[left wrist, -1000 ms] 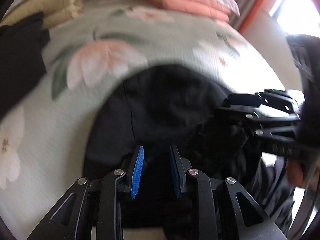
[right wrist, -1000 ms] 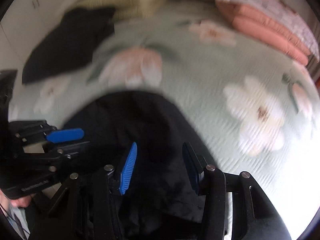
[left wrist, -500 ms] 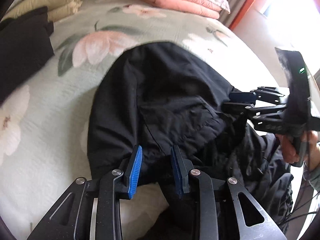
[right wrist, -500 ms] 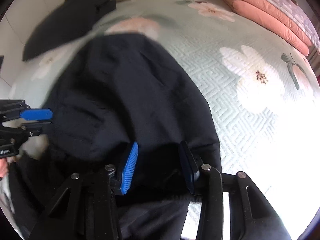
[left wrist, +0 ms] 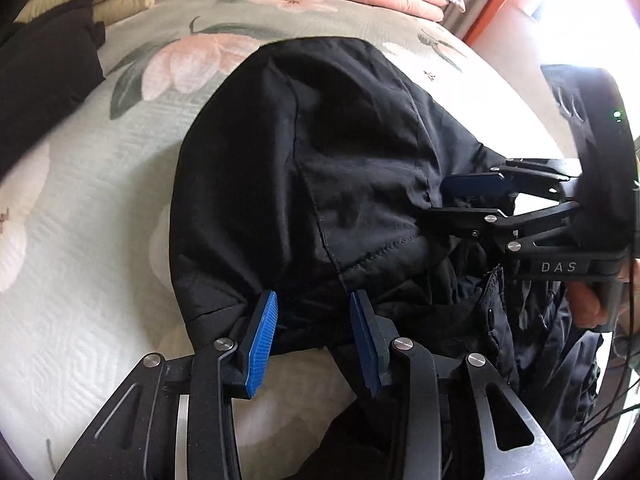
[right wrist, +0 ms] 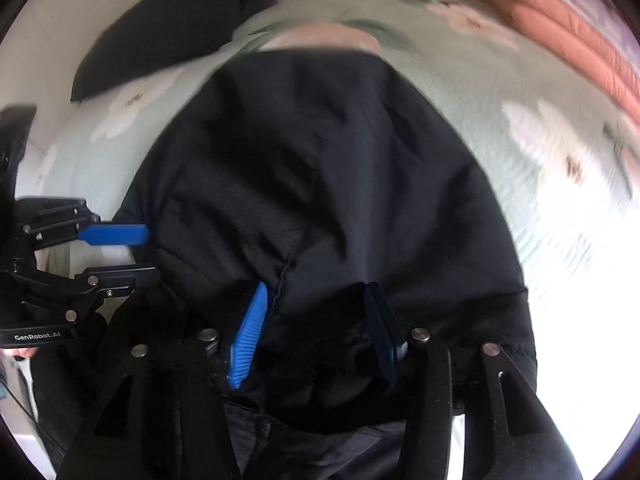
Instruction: Fold large clothes
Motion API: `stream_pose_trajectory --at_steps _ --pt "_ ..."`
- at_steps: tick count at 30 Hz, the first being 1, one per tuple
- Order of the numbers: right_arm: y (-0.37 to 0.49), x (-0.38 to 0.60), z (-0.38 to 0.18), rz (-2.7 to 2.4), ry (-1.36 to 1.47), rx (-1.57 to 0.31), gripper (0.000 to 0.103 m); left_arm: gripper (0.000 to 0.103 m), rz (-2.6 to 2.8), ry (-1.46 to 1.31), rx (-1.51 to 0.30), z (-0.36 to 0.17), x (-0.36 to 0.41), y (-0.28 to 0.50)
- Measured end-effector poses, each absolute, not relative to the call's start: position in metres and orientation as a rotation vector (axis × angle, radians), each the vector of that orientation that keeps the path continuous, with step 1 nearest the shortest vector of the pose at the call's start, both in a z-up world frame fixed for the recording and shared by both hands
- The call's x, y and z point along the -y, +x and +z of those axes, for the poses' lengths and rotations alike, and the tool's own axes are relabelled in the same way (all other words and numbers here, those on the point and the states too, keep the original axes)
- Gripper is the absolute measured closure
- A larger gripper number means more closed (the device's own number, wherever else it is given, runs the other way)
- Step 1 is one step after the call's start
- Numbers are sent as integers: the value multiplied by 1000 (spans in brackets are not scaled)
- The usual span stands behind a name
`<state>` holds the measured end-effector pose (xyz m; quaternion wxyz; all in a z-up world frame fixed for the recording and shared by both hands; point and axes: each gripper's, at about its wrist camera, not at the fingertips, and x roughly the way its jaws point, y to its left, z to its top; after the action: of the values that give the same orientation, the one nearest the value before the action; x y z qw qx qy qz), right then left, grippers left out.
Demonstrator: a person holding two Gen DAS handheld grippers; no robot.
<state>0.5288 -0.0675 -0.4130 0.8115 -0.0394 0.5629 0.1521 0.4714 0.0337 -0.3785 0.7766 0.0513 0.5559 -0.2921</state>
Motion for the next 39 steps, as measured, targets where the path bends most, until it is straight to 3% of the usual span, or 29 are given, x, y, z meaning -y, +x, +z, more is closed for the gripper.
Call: stream_pose_trajectory --at_steps 4,9,12,16,19,23,24,25,26,27,28,39 --pt "528 63 -413 334 -133 -1180 48 63 -635 126 -1190 -375 -32 469" --pt "512 91 -363 320 -152 -1107 45 63 -676 40 -1163 -344 -51 472" --pt "509 120 -356 249 -153 -1109 45 52 -655 0 -1138 -334 -64 479" --pt "509 135 -392 228 -137 -1205 59 53 -594 -22 -1217 -362 -76 484" --pt "511 134 -406 226 -142 -1217 59 53 -582 44 -1219 -370 -67 476" --pt "503 139 -383 248 -148 -1194 58 53 -613 91 -1183 -345 -60 475" --pt "504 139 -374 260 -142 -1184 57 52 -636 70 -1164 -335 -62 477" --pt "505 140 -365 270 -137 -1170 49 52 -651 51 -1142 -327 -66 481" --pt "513 138 -357 281 -130 -1153 36 46 -655 35 -1122 -319 -67 488" --pt "521 137 -350 293 -124 -1130 31 34 -645 28 -1102 -312 -69 497" --pt "526 138 -344 300 -121 -1114 29 29 -637 27 -1088 -310 -69 502" --pt "637 126 -396 413 -113 -1255 27 28 -686 -121 -1348 -385 -43 605"
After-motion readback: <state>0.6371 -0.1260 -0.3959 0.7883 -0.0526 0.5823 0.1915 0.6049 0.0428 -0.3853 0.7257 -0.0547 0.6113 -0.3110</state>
